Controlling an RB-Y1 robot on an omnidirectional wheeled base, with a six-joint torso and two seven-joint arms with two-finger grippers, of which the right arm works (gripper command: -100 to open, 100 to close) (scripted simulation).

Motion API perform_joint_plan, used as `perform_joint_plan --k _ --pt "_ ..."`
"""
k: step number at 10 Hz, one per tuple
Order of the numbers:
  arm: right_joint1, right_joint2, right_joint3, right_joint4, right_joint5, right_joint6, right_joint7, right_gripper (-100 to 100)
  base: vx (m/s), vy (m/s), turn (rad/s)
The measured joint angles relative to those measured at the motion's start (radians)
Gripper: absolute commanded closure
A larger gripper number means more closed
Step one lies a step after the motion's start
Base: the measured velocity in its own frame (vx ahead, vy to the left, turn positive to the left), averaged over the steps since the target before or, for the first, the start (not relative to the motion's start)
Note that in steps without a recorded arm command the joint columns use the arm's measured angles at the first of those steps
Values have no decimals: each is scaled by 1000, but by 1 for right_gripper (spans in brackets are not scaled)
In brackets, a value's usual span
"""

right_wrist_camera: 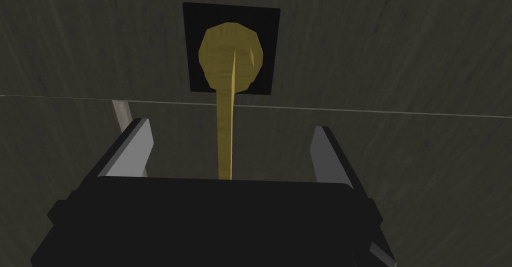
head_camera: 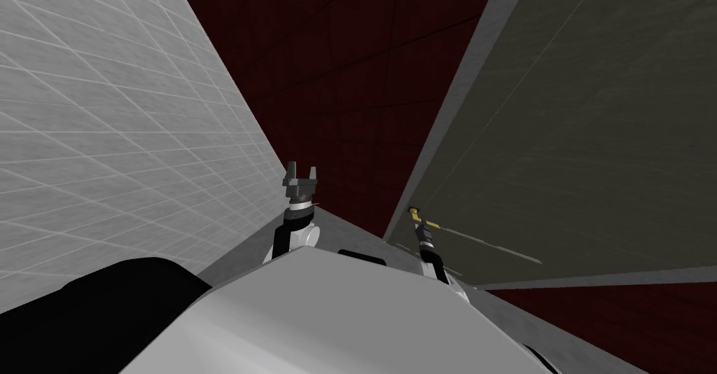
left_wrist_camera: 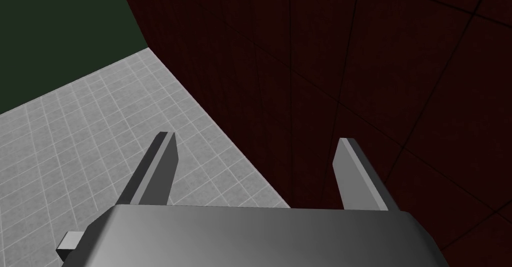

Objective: Pull the door open

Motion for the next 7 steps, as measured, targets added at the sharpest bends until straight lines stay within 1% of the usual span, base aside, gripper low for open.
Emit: perform_joint_plan --k 1,3,4,7 --pt "8 -4 -3 -6 -8 2 0 -100 53 -16 -28" --pt "0 -10 -3 17 -11 -9 -4 -100 0 -1 -8" --pt "-1 -11 -3 19 -11 -11 -5 100 0 0 0" --pt "1 -10 -3 18 -11 -8 -4 100 0 0 0"
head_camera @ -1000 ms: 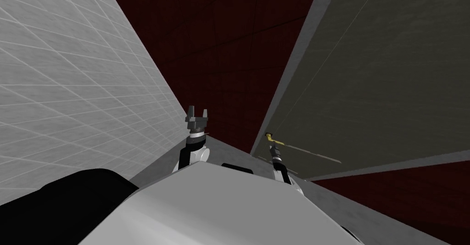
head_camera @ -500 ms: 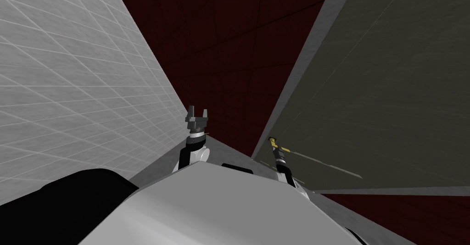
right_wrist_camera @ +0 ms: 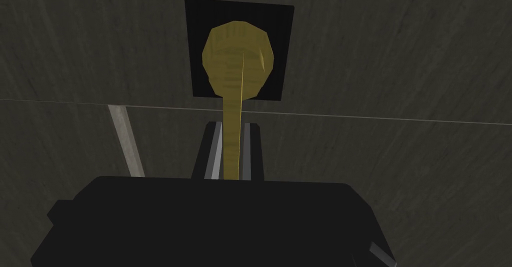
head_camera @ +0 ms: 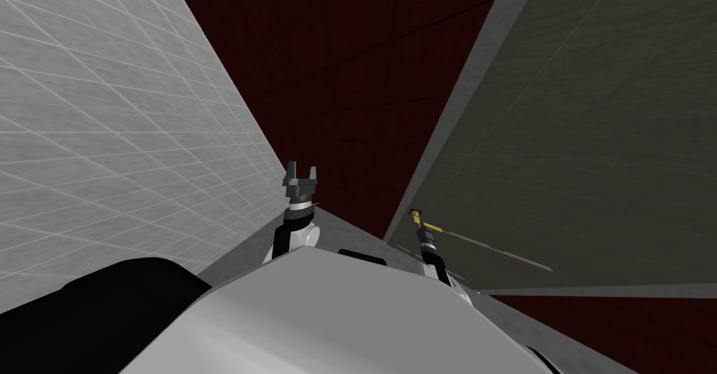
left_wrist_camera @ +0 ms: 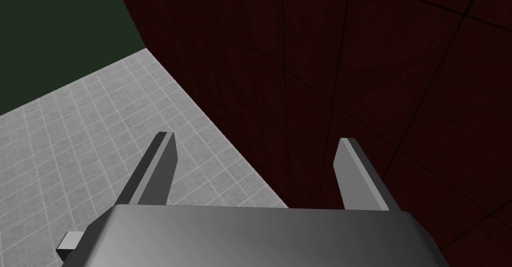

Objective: Pull the door open

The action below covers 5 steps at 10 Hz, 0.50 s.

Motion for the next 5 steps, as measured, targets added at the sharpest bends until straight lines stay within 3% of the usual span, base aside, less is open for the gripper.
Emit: perform_joint_plan --k 2,5 --pt "0 0 0 0 0 0 0 100 0 0 0" --pt "-1 -8 4 -3 -9 -3 -1 100 -169 -43 172"
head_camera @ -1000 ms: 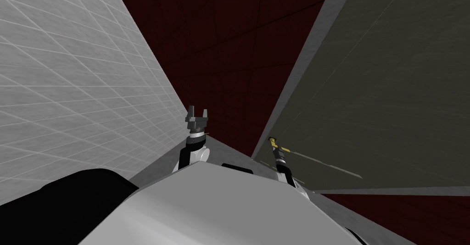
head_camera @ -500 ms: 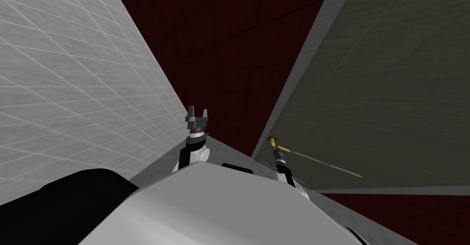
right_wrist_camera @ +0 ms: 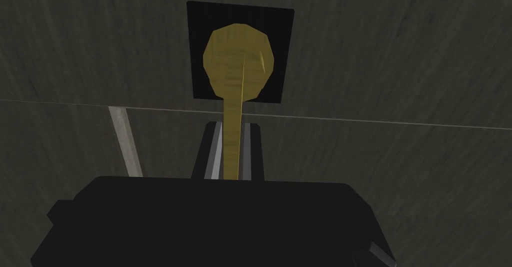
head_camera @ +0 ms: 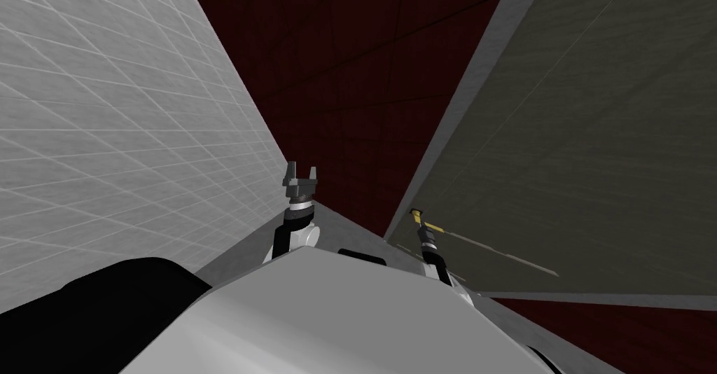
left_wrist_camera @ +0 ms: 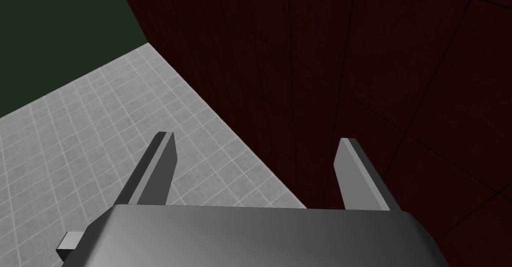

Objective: Pull the door open

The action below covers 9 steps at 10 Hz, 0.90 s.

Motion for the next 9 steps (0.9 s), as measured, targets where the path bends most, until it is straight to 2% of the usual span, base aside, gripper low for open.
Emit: perform_joint_plan --k 3,6,7,9 --pt "10 -8 13 -1 -17 0 1 100 -230 -57 229" --pt "17 -19 32 -1 -40 -2 0 100 -278 -97 289" --pt "19 -23 39 -4 -48 -3 -1 100 -272 -68 198" --pt "23 -23 48 -5 -53 -2 0 100 -138 -20 72"
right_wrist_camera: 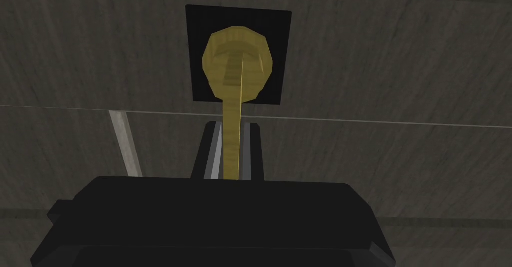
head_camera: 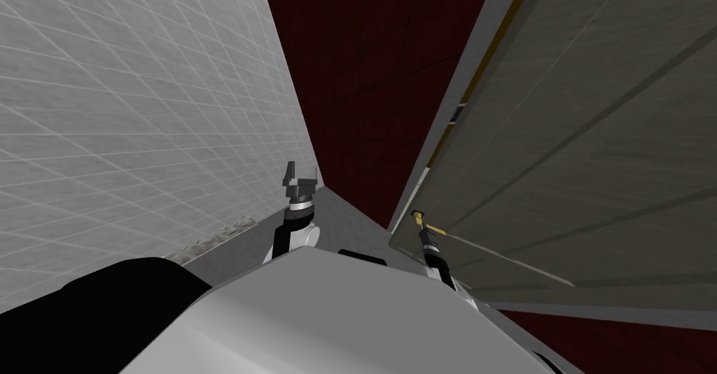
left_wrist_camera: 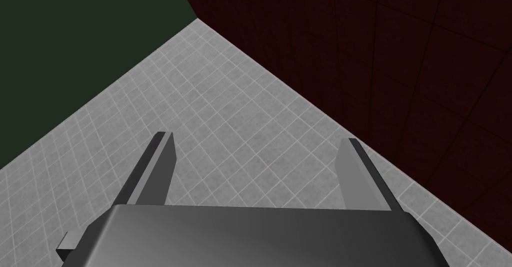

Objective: Pull the door open

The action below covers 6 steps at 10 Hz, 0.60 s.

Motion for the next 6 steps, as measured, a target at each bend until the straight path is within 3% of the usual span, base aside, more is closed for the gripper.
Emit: perform_joint_plan --k 6 --pt "29 -36 60 -16 35 -32 -65 100 -251 -45 98"
